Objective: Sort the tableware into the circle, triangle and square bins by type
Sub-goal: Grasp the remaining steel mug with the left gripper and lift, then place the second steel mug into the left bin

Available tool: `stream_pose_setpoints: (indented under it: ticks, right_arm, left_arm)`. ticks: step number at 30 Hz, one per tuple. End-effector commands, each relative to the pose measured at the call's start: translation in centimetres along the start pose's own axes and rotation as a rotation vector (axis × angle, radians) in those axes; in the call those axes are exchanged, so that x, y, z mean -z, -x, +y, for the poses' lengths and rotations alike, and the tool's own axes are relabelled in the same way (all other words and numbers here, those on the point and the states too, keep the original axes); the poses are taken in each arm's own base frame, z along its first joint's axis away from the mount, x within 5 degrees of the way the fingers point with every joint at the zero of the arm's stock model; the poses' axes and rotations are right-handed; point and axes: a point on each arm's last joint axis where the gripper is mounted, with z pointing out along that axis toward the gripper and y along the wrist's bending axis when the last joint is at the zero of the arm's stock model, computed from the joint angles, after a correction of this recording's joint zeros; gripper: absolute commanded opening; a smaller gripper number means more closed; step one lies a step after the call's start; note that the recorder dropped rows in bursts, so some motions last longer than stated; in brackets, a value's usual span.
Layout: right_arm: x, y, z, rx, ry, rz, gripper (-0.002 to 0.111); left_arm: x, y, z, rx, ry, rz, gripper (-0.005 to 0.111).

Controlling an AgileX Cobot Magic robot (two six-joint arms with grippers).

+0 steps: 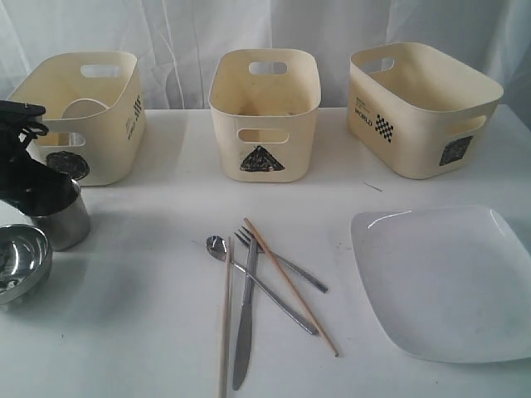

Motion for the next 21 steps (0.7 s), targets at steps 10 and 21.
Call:
stream_pose_setpoints:
  ticks: [10,21]
  right_arm:
    - [0.0,-0.1,0.0,0.004,-0.006,-0.001,0.000]
    - [0.0,-0.1,0.0,0.004,-0.006,-0.001,0.000]
  left_arm:
    - [5.8,-0.2,0.3,0.044,-0.012,-0.076,0.000]
    - [19.6,0.9,1.2,0.037,0.066,-0.740,0.000]
